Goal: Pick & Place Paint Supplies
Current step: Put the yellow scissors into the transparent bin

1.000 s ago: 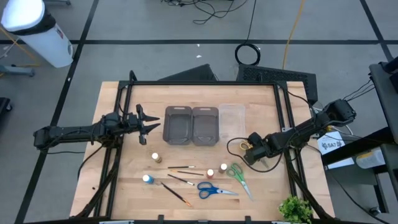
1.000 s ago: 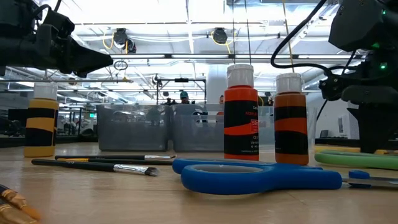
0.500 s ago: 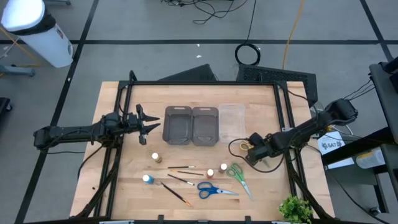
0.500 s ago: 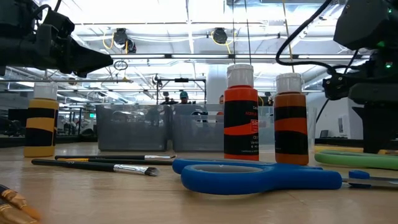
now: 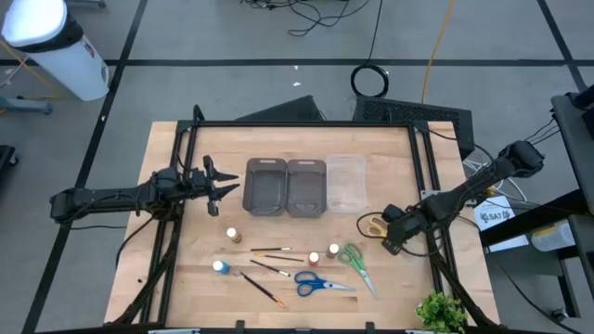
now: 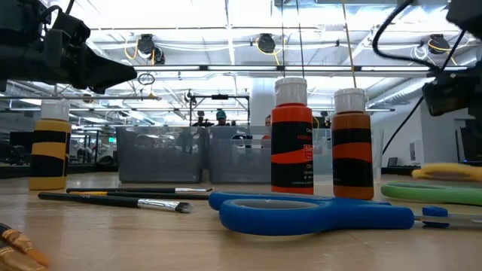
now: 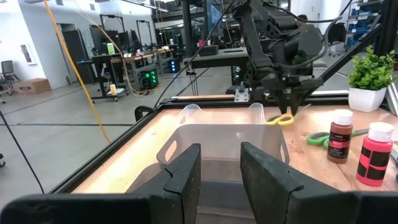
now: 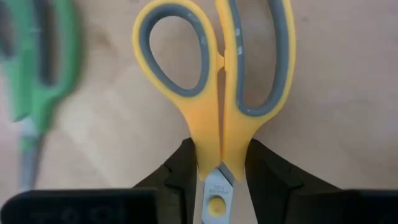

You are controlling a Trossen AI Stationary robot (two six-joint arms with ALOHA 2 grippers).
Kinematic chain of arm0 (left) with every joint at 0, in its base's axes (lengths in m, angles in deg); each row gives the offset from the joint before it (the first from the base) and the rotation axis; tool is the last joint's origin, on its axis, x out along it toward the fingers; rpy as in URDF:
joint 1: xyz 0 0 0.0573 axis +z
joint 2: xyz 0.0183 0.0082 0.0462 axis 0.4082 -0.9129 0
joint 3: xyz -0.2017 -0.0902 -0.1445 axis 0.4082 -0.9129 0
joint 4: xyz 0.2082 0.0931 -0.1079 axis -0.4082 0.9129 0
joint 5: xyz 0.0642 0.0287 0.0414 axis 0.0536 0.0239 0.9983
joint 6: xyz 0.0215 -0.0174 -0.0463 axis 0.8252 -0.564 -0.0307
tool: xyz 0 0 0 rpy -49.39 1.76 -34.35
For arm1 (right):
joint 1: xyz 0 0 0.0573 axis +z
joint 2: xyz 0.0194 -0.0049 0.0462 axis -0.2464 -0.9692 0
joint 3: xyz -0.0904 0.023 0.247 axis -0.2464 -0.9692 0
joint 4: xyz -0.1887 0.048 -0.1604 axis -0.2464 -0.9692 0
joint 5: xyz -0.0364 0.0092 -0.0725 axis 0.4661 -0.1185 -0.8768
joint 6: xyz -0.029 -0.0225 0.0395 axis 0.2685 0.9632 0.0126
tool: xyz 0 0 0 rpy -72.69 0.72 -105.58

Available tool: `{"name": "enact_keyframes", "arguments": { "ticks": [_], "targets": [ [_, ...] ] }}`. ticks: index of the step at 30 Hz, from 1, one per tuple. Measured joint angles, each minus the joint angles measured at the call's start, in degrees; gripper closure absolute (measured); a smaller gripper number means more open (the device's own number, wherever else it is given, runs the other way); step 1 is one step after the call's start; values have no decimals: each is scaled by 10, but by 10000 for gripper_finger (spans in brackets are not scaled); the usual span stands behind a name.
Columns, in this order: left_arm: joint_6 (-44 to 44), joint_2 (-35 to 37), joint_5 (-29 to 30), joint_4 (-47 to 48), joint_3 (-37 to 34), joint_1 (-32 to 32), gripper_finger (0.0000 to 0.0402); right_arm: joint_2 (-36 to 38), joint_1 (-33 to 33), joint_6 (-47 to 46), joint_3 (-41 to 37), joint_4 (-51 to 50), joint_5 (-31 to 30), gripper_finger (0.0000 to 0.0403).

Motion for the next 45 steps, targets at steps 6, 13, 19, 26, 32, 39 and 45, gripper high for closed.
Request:
{"name": "enact_keyframes", "arguments": {
  "ticks": [6, 13, 19, 26, 32, 39, 45],
  "targets": [
    [0, 0, 0, 0, 0, 0, 277, 27, 29, 8, 0, 55, -12, 306],
    [0, 0, 0, 0, 0, 0, 277, 25, 47, 88, 1, 209, -65, 306],
    [0, 0, 0, 0, 0, 0, 277, -4, 40, 203, 2, 398, -135, 308],
    [0, 0, 0, -4, 0, 0, 277, -65, -16, 346, 2, 627, -198, 309],
    [0, 0, 0, -8, 0, 0, 277, -81, -85, 459, 3, 759, -212, 309],
    [-29, 0, 0, -10, 0, 0, 277, -81, -166, 492, 3, 677, -397, 311],
    [-31, 0, 0, -10, 0, 0, 277, -81, -185, 419, 3, 546, -435, 311]
  ]
}}
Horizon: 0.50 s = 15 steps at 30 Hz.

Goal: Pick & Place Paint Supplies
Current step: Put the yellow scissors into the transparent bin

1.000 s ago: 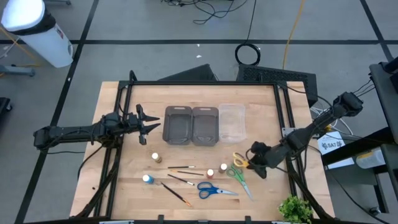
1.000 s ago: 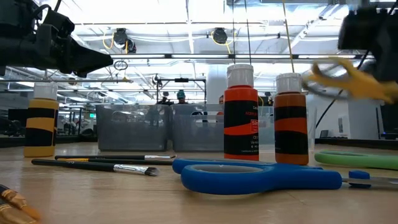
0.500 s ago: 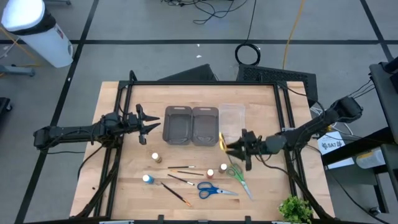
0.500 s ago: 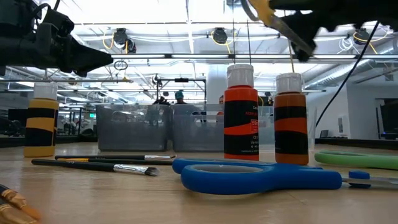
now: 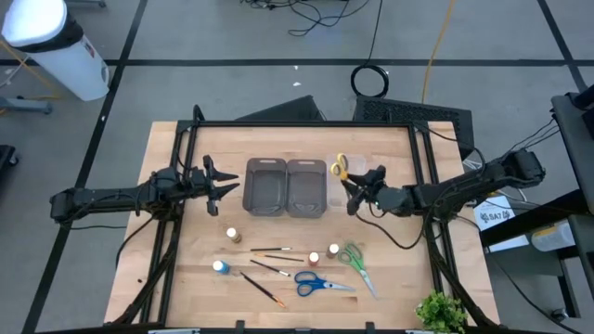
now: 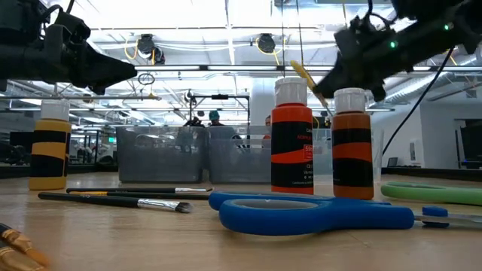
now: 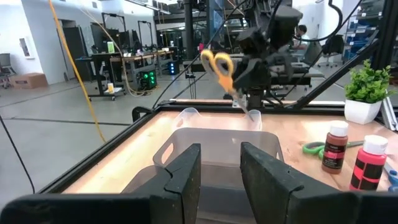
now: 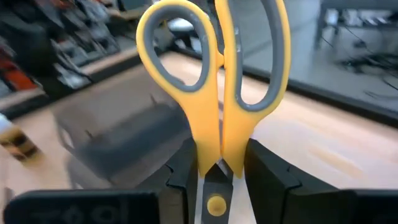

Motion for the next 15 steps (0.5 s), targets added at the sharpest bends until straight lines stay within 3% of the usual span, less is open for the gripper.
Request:
{"name": "enact_keyframes", "arguments": {
  "ticks": [8, 15],
  "targets": [
    [-2, 0, 0, 0, 0, 0, 277, 0, -4, -103, 0, -139, -11, 311],
    [0, 0, 0, 1, 0, 0, 277, 0, -14, -121, 0, -162, -10, 311]
  ]
}}
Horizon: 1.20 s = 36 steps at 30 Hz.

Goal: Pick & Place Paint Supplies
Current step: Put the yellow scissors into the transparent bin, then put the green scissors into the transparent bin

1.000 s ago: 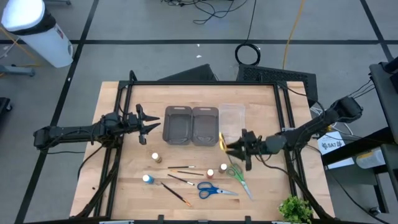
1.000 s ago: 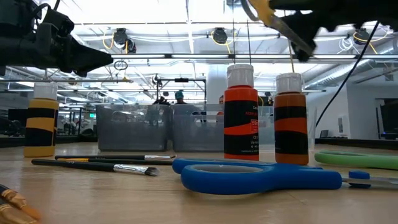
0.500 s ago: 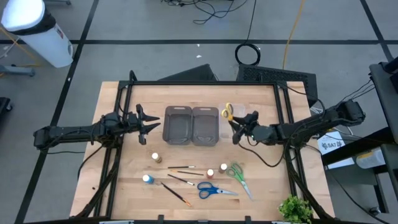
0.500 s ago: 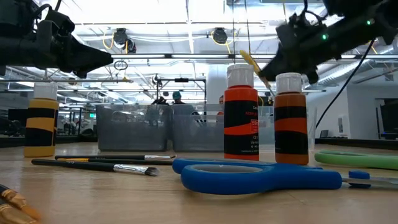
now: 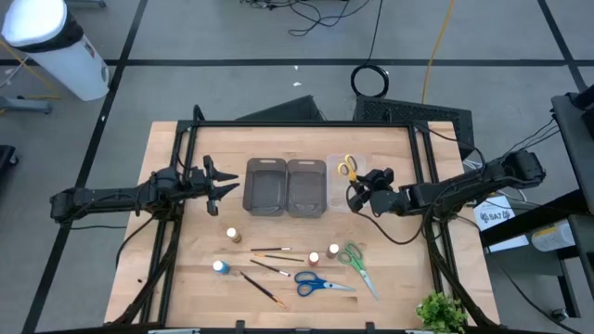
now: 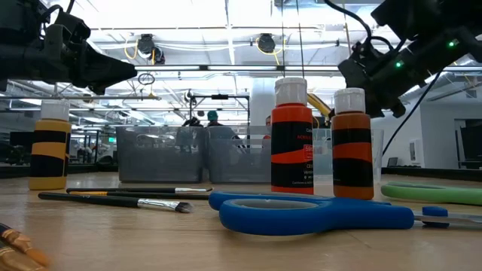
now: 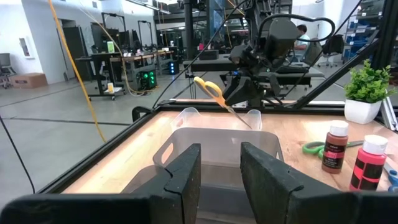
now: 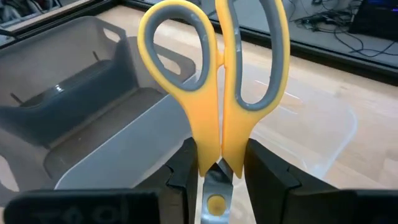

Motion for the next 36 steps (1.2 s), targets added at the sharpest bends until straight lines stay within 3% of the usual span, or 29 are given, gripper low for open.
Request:
{"name": "enact_keyframes", "arguments": {
  "ticks": [3, 9, 13, 19, 24, 28, 32, 36],
  "targets": [
    [0, 0, 0, 0, 0, 0, 277, 0, -6, 0, 0, -3, 18, 303],
    [0, 0, 0, 0, 0, 0, 277, 0, -16, 1, 0, -3, 54, 192],
    [0, 0, 0, 0, 0, 0, 277, 0, -23, 8, 0, -3, 57, 150],
    [0, 0, 0, 0, 0, 0, 277, 0, -23, 52, 0, 17, 58, 136],
    [9, 0, 0, 0, 0, 0, 277, 0, -21, 134, 0, 112, 80, 146],
    [23, 0, 0, 0, 0, 0, 277, 0, -21, 211, -1, 227, 177, 154],
    [1, 0, 0, 1, 0, 0, 277, 0, -21, 267, -1, 324, 349, 156],
    [2, 0, 0, -4, 0, 0, 277, -11, -11, 243, 0, 379, 490, 156]
  ]
}}
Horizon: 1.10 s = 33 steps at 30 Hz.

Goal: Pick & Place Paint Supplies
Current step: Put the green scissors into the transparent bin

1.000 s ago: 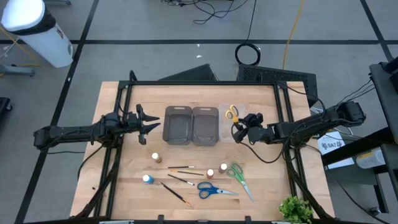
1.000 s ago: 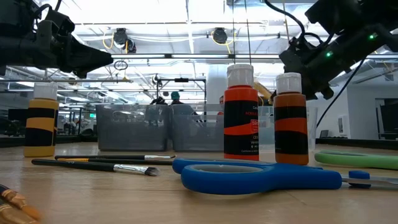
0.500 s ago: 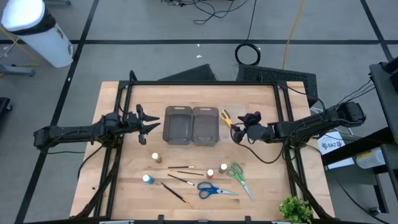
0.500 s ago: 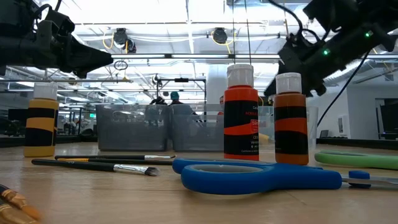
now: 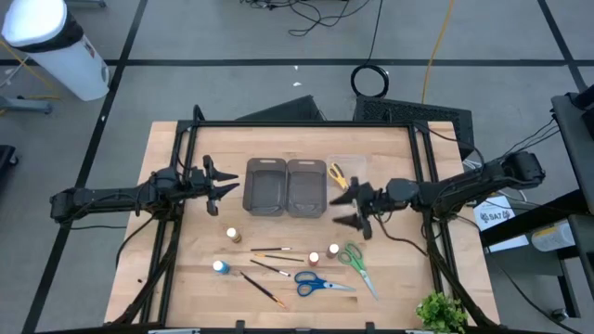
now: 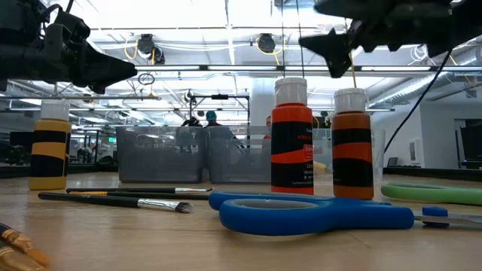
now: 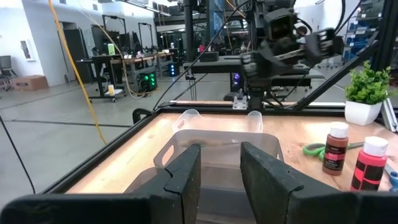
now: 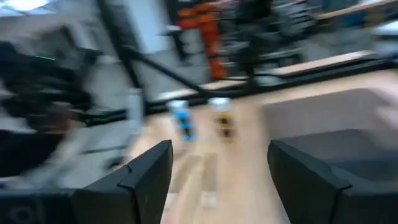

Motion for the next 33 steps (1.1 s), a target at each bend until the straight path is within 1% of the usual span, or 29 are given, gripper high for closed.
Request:
{"name": "enact_keyframes", "arguments": {
  "ticks": [2, 5, 7, 9, 11, 12, 15, 17, 19, 21, 24, 30, 33],
  "targets": [
    [-1, 0, 0, 0, 0, 0, 277, -16, 19, -9, 0, 19, 31, 156],
    [-1, 0, 0, 0, 0, 0, 277, -54, 71, -24, 1, 62, 32, 156],
    [-6, 0, 0, 0, 0, 0, 277, -81, 114, -33, 14, 57, 13, 156],
    [-8, 0, 0, 0, 0, 0, 277, -100, 159, -30, 46, 7, -30, 156],
    [-9, 0, 0, 0, 0, 0, 277, -113, 204, -37, 101, -115, -104, 156],
    [-12, 0, 0, 0, 0, 0, 277, -119, 224, -56, 132, -198, -149, 157],
    [-26, 0, 0, 0, 0, 0, 277, -159, 274, -176, 226, -455, -278, 160],
    [-34, 0, 0, 0, 0, 0, 277, -194, 300, -261, 269, -579, -321, 164],
    [-31, 0, 0, 0, 0, 0, 277, -229, 319, -319, 291, -647, -330, 168],
    [-31, 0, 0, 0, 0, 0, 277, -260, 329, -355, 297, -666, -319, 172],
    [-31, 0, 0, 0, 0, 0, 277, -297, 333, -365, 297, -665, -297, 178],
    [-31, 0, 0, 0, 0, 0, 277, -348, 323, -364, 297, -653, -297, 182],
    [-31, 0, 0, 0, 0, 0, 277, -367, 319, -381, 300, -647, -307, 180]
  ]
}}
